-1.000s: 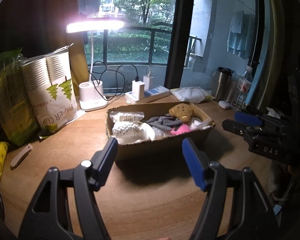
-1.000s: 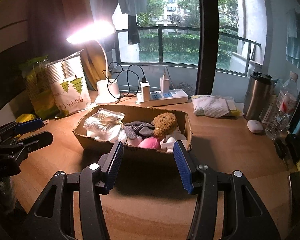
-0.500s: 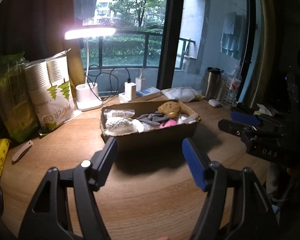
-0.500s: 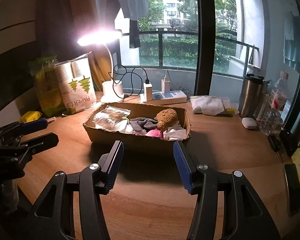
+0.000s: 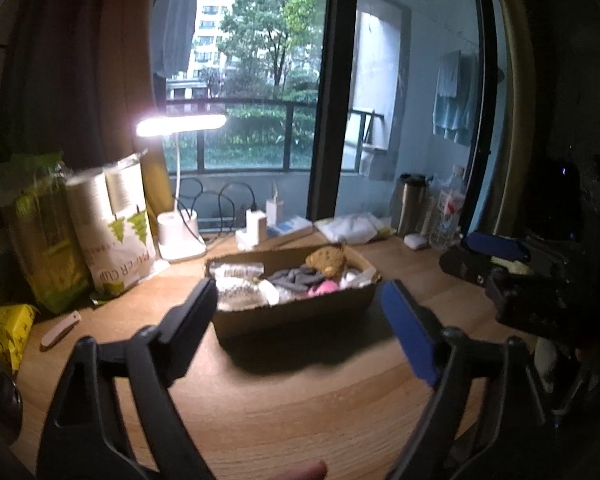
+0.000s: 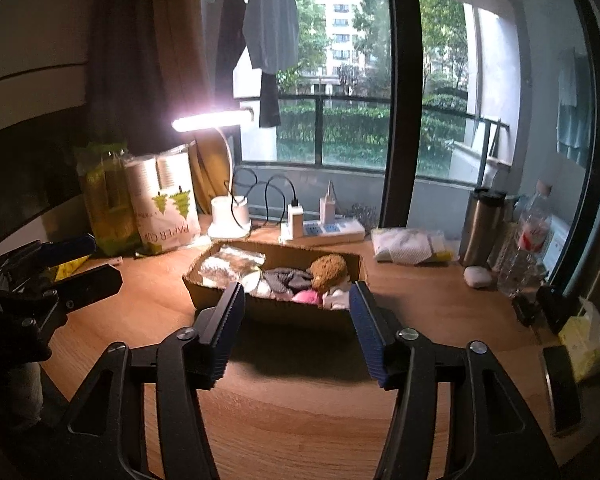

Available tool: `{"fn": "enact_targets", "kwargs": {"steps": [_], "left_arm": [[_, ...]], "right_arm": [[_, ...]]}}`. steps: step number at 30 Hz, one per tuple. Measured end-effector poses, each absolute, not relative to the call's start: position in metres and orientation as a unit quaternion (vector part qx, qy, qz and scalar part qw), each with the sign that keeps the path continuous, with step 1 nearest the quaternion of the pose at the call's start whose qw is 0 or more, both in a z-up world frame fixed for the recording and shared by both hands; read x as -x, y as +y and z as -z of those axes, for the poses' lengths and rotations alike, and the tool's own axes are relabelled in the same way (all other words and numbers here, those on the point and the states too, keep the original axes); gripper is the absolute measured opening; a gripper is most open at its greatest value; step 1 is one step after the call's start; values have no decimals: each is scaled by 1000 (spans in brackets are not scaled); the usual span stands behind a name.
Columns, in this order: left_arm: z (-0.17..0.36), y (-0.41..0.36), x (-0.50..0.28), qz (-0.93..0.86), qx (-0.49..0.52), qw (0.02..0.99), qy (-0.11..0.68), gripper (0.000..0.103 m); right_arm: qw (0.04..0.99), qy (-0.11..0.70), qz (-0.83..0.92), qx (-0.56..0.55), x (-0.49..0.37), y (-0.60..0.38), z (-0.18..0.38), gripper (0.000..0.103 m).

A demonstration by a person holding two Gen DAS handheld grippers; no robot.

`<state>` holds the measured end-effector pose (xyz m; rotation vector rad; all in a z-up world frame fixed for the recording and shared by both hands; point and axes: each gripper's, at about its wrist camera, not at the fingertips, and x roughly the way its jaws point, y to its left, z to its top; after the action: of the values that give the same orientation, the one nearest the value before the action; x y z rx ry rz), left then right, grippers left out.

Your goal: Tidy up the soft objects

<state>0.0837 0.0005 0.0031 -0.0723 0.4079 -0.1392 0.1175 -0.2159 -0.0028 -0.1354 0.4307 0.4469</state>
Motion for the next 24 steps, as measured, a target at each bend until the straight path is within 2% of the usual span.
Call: {"fn": "enact_targets", "kwargs": {"steps": [3,6,8,10,11,24], "left_arm": [[-15,-1,-76,68,32,979,188,92],[-29,-2,-66,62,27,983,168,99],[-38,-1,-61,59,27,985,157,100],[-45,-1,-57,54,25,987,150,102],[-49,0,-55,50,23,988,146,102],[-75,1,-46,27,10,993,113,102]], "right_arm": [[953,196,-219,67,-109,-216,-9,67],[957,183,-217,66,-102,-218,-20,71],[959,177,-215,63,-98,-220,-27,76],[960,172,-212,62,-95,-221,-33,91],[961,169,-210,61,-93,-221,-36,93],[969,142,-197,52,-80,-229,-58,95]]}}
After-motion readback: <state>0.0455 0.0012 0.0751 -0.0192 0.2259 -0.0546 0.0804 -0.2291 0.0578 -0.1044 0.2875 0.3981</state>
